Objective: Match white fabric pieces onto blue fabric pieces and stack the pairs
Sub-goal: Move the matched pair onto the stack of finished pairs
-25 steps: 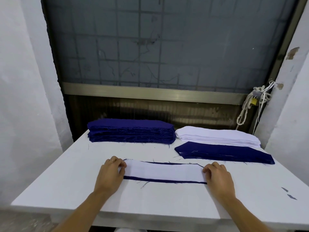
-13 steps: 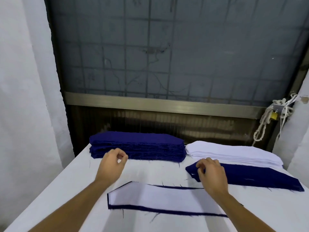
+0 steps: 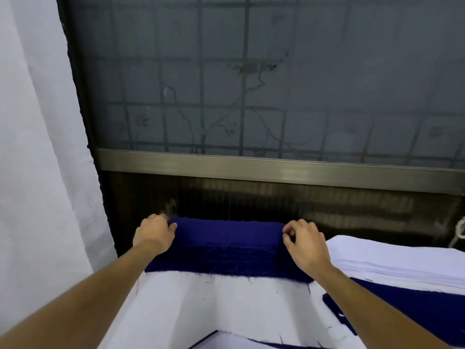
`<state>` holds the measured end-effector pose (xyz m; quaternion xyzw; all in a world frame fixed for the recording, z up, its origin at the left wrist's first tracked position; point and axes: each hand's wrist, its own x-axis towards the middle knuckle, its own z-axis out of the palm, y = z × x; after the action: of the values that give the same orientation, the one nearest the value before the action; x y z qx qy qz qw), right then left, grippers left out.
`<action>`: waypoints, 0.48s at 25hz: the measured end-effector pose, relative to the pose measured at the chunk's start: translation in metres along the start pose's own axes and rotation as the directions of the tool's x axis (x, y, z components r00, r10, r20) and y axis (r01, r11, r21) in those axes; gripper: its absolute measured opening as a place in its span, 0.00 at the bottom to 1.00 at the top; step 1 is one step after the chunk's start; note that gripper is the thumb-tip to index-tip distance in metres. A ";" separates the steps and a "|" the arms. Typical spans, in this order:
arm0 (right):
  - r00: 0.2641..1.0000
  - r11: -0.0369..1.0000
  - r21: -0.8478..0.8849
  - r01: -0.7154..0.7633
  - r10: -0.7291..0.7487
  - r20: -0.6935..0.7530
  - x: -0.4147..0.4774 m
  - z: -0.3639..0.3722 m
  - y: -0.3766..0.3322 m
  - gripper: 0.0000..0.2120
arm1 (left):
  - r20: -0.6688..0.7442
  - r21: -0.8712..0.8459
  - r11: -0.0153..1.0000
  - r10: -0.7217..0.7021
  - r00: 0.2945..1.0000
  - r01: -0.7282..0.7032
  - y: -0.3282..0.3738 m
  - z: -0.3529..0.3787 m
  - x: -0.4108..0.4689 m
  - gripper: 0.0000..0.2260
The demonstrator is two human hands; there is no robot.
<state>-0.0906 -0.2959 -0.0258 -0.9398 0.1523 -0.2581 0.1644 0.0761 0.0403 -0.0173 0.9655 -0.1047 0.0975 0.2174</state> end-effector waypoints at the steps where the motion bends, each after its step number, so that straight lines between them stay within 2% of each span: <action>1: 1.000 1.000 -0.010 0.001 -0.001 0.007 0.004 0.005 -0.001 0.06 | 0.014 0.026 1.000 -0.009 1.000 0.009 -0.002 0.000 0.006 0.14; 6: 1.000 0.997 -0.075 0.017 -0.016 0.023 0.013 0.022 -0.002 0.08 | 0.046 0.007 1.000 -0.018 0.999 0.018 -0.004 0.011 0.020 0.08; 9: 1.000 0.993 -0.115 0.014 -0.012 0.018 0.012 0.026 -0.002 0.09 | 0.105 0.042 0.999 0.012 0.994 -0.016 -0.006 0.011 0.019 0.10; 12: 1.000 0.988 -0.151 0.013 -0.010 0.020 0.010 0.027 -0.004 0.10 | 0.023 -0.009 0.997 0.080 0.996 -0.080 -0.009 0.011 0.017 0.13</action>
<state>-0.0672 -0.2893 -0.0421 -0.9529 0.1645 -0.2376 0.0925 0.0958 0.0405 -0.0270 0.9607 -0.1464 0.0945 0.2160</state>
